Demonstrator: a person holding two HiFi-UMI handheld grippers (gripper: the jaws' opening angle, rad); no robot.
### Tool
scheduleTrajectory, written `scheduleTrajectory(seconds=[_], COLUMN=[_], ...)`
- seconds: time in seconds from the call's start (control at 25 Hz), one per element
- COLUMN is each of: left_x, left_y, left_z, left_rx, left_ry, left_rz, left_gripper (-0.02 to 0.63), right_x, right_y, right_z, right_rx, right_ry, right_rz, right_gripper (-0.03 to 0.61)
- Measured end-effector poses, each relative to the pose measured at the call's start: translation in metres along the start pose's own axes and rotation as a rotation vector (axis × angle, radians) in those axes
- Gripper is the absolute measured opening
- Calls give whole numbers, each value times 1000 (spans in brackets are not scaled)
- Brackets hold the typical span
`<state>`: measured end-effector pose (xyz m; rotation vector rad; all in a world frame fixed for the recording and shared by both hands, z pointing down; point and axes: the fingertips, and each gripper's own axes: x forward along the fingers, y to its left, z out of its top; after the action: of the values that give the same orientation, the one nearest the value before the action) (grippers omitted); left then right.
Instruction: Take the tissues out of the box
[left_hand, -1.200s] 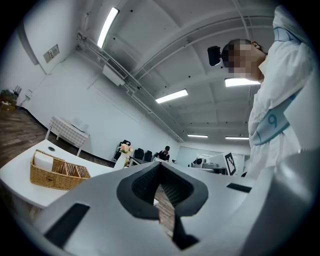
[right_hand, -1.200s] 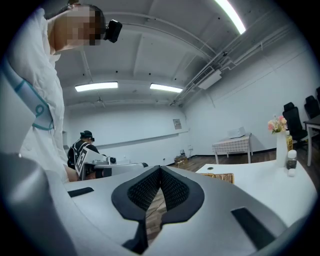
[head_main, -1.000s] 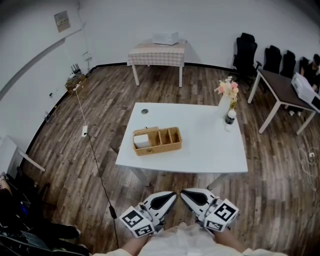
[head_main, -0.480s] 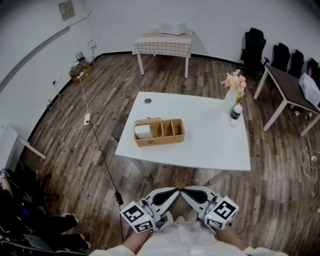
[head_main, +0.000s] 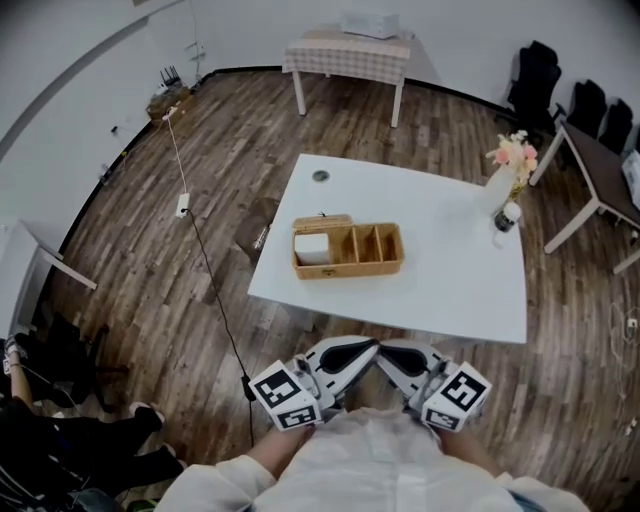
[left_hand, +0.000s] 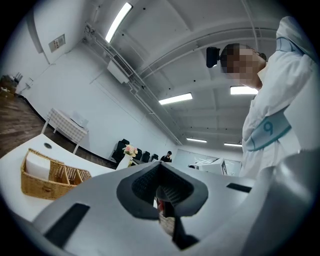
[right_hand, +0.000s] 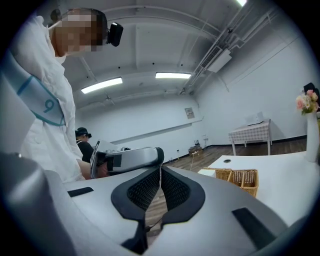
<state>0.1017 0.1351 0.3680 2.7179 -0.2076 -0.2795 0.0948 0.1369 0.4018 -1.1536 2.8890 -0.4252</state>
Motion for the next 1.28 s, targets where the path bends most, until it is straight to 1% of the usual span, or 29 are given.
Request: scheduleTrajectory(seconds=[0.16,0.48,0.76,0.88,1.0,1.28], left_x=[-2,-17,-37,-45,-54,-70], left_y=[39,98,137,155,175,203], left_z=[24,51,74,81,87,94], left_rx=[13,-2,8,21,17,13], left_ry=[1,6,-4,-4,-6,3], left_rz=[-11,2,14,17,20,6], left_gripper=[0,0,0,0,0,0], right_x=[39,100,148,169,191,223], right_y=[-22,-46,-55,-59,-65,-73], right_z=[14,24,33,34,33,29], right_rx=[10,26,6,8,-4,7], right_ry=[-13,16,32,43,49,47], right_rz=[7,4,35,44,52,42], right_gripper=[32,34,34,34,34,34])
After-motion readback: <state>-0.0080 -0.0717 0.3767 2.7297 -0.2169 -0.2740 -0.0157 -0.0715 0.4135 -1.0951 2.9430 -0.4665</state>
